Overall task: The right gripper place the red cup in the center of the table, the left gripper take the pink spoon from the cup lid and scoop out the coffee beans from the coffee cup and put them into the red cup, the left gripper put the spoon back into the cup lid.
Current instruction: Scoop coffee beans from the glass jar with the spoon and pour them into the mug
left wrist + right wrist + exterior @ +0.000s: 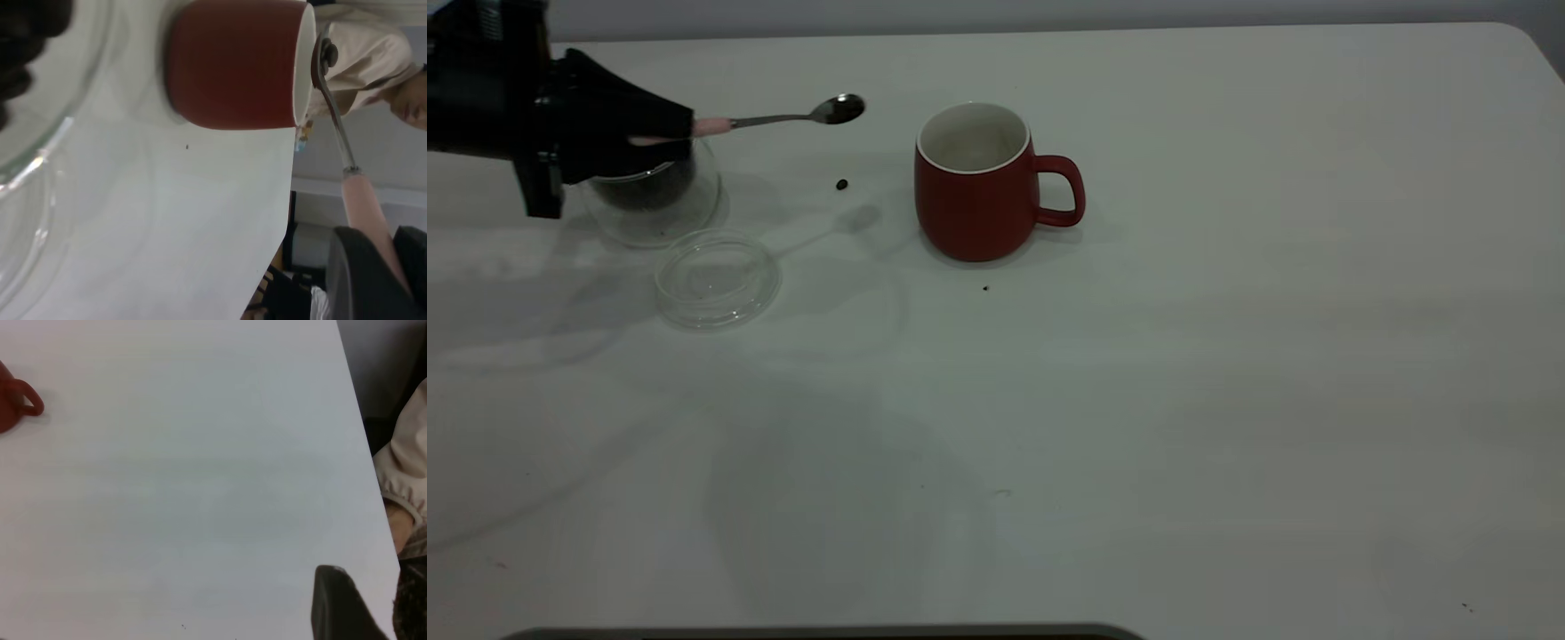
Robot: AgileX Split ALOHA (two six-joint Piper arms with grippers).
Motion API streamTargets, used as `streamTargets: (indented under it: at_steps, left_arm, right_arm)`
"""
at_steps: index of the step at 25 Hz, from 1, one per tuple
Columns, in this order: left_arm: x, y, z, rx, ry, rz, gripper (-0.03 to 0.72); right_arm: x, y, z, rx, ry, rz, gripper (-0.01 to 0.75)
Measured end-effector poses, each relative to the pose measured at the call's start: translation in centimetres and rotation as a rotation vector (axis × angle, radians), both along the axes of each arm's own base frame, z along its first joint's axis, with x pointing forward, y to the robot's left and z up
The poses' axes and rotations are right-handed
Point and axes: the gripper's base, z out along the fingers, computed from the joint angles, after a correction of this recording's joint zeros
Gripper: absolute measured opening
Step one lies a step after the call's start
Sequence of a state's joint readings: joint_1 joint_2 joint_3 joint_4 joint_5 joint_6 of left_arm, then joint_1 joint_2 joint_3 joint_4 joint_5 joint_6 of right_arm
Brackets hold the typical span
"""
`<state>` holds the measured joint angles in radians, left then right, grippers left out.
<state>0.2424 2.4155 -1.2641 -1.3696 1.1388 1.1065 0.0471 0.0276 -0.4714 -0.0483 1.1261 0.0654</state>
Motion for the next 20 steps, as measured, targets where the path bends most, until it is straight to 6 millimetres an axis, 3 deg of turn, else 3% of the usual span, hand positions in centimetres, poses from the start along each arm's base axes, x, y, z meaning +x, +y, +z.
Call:
streamTargets:
  at_steps: [11,20]
  left_arm:
    - [0.3,-4.5,0.2,-0.018,-0.056,-0.084,0.123]
    - [0.8,-5.5,-0.4,0.076,-0.150,-0.079,0.123]
  right_arm:
    - [0.0,0.0,0.0,0.000,0.000,0.000,0.239]
    - [0.0,0.0,0.0,0.000,0.000,0.000,0.239]
